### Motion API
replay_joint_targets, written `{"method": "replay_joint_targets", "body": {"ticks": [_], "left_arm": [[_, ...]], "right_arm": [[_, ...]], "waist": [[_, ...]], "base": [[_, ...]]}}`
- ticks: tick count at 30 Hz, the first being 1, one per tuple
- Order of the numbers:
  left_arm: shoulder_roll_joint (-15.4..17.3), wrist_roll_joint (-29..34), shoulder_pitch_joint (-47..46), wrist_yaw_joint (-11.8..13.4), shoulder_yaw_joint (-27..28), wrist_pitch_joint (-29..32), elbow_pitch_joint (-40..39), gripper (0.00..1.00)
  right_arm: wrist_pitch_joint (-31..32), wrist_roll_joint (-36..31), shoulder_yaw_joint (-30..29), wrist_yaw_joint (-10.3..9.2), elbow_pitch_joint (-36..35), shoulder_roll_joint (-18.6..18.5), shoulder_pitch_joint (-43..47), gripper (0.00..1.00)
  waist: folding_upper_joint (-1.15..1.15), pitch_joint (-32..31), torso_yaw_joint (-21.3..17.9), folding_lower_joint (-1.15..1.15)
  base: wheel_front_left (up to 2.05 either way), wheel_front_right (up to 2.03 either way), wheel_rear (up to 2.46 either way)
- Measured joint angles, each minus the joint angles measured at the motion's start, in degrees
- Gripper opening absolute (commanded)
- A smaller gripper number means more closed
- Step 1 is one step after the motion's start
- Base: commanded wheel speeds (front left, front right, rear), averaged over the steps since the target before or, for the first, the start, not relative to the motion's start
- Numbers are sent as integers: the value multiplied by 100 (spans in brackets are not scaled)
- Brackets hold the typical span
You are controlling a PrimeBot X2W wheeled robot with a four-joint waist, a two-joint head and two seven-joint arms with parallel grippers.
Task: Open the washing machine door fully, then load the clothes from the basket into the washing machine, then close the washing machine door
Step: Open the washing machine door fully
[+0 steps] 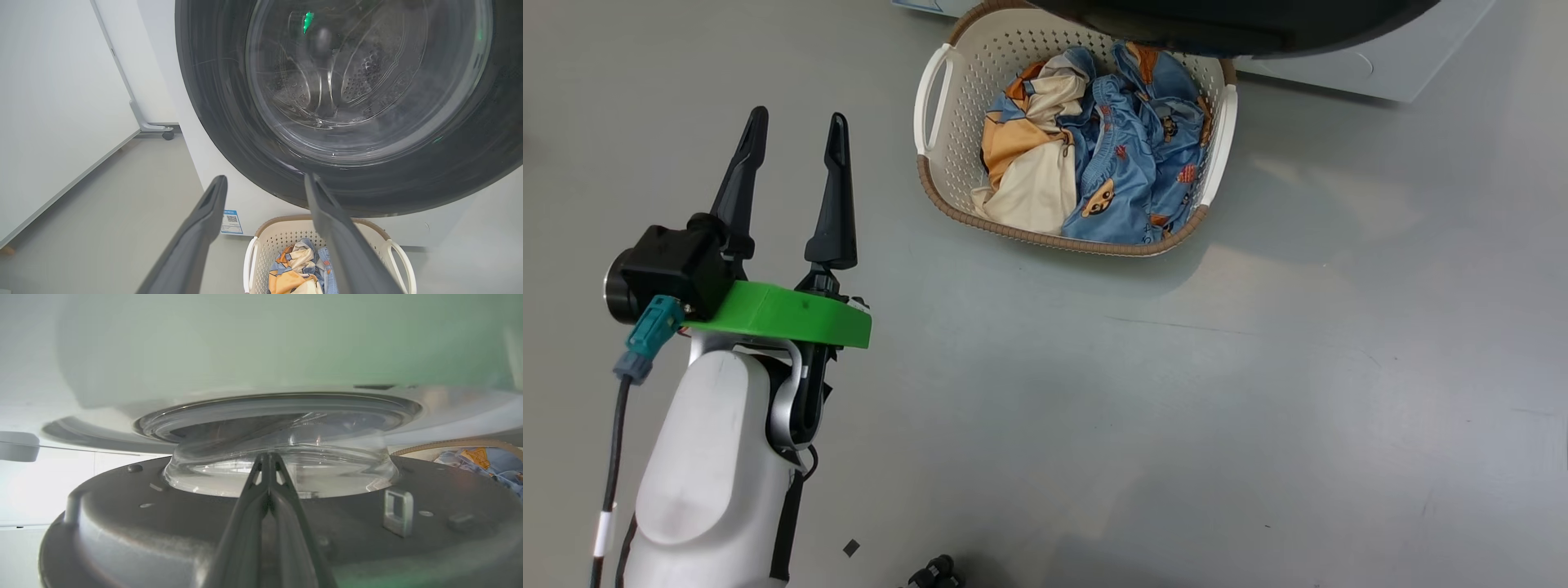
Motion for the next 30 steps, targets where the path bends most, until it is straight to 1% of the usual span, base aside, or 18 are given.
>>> {"method": "replay_joint_targets", "body": {"ticks": [8,21,26,30], "left_arm": [[0,1,3,-2,29,0,-2,100],[2,56,97,-2,-7,0,-33,100],[1,69,101,-2,-32,0,-58,100],[1,69,103,-2,-33,0,-65,100]], "right_arm": [[631,197,21,1,8,24,197,0],[1946,464,276,0,146,181,792,0],[2371,572,392,0,71,218,928,0],[2688,693,486,0,-127,287,1015,0]], "waist": [[0,-152,-44,0],[0,-419,-161,0],[0,-484,-193,0],[0,-519,-211,0]], "base": [[0,0,0],[0,0,0],[0,0,0],[0,0,0]]}}
